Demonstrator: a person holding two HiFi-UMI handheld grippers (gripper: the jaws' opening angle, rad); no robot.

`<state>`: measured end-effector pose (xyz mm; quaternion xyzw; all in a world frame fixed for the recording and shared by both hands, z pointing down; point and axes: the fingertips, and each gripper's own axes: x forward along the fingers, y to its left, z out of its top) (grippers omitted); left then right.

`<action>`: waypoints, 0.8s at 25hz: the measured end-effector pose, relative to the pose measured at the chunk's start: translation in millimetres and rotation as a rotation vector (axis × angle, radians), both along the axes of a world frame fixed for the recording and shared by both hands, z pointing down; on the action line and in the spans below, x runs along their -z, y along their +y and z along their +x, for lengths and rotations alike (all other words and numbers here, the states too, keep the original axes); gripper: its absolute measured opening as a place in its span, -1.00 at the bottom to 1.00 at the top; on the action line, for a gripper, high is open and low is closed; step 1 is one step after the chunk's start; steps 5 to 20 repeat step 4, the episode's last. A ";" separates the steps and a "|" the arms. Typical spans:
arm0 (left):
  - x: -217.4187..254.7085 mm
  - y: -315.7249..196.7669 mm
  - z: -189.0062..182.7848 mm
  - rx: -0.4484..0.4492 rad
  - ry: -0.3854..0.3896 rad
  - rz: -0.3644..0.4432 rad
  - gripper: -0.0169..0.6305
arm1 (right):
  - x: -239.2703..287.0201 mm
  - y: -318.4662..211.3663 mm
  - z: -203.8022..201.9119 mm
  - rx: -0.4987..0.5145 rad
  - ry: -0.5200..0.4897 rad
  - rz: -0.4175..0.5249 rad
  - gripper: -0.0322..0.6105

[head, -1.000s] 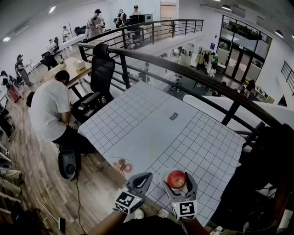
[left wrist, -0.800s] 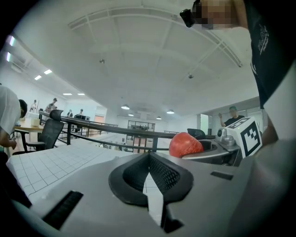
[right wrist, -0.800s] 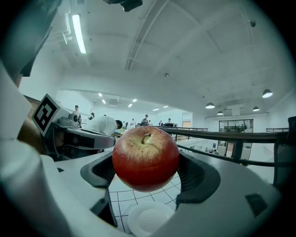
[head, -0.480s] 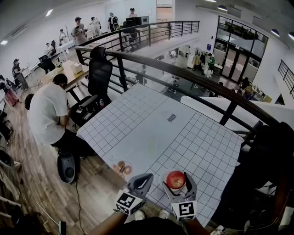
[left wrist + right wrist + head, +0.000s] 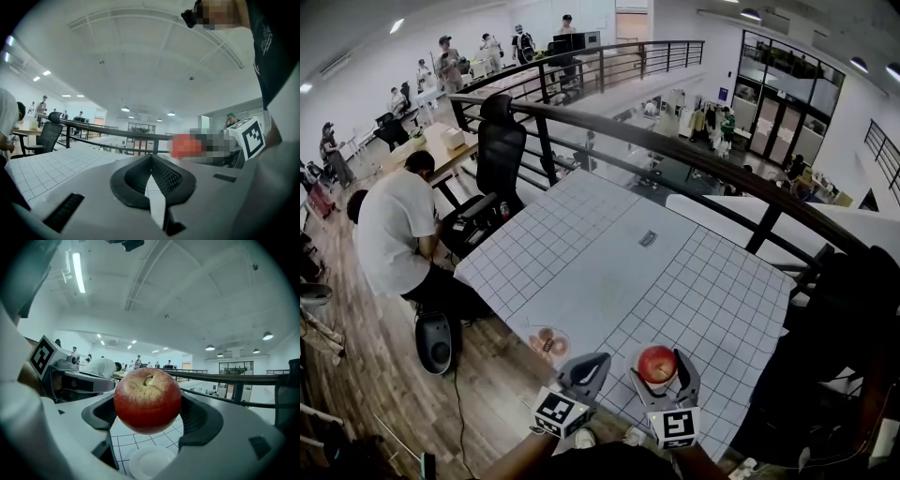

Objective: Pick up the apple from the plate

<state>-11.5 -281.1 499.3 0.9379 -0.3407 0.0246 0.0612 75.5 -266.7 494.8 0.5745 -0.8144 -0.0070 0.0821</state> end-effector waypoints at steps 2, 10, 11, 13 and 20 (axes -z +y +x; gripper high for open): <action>-0.1 0.7 0.9 0.002 -0.004 0.000 -0.88 | 0.7 0.4 1.3 -0.001 0.002 0.005 0.37; -0.3 1.1 1.7 0.008 -0.010 -0.001 -0.88 | 1.8 0.9 2.5 0.000 0.004 0.008 0.37; -0.3 1.1 1.7 0.008 -0.010 -0.001 -0.88 | 1.8 0.9 2.5 0.000 0.004 0.008 0.37; -0.3 1.1 1.7 0.008 -0.010 -0.001 -0.88 | 1.8 0.9 2.5 0.000 0.004 0.008 0.37; -0.3 1.1 1.7 0.008 -0.010 -0.001 -0.88 | 1.8 0.9 2.5 0.000 0.004 0.008 0.37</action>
